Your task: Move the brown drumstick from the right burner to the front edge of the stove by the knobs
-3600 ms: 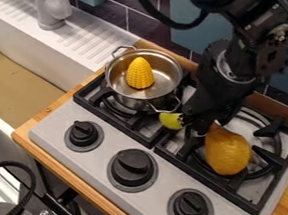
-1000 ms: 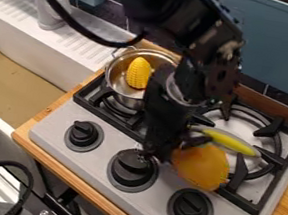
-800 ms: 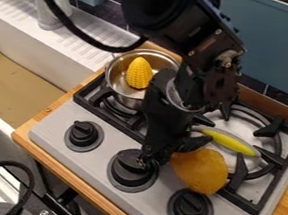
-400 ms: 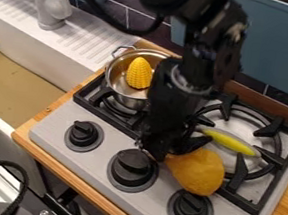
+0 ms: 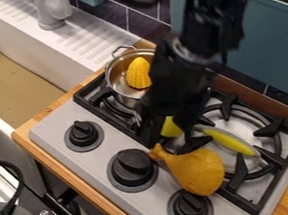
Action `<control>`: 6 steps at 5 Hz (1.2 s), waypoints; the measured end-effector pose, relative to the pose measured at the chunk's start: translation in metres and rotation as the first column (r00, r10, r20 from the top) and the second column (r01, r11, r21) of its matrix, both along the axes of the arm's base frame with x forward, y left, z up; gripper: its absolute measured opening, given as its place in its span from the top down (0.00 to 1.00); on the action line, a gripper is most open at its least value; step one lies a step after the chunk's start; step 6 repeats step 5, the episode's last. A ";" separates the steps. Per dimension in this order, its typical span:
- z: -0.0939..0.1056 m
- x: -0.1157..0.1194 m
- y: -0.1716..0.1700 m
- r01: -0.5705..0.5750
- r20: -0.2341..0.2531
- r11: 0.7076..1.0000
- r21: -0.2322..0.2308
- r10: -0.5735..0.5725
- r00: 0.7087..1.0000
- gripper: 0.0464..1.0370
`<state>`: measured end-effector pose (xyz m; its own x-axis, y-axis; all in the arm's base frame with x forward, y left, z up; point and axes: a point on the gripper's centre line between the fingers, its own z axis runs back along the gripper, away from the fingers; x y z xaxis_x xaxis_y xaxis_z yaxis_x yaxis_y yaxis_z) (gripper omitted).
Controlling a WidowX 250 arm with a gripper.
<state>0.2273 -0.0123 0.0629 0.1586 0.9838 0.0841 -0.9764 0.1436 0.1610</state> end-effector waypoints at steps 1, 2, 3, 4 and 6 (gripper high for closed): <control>0.025 0.006 0.005 -0.023 0.025 0.999 -0.041 0.024 0.999 0.04; 0.027 0.020 -0.003 -0.016 0.122 0.998 -0.058 0.023 0.992 0.04; 0.038 0.034 -0.012 -0.004 0.219 0.994 -0.105 0.027 0.975 0.04; 0.044 0.044 -0.010 -0.017 0.273 0.994 -0.105 0.046 0.961 0.04; 0.046 0.057 -0.007 -0.020 0.345 0.996 -0.091 0.050 0.937 0.04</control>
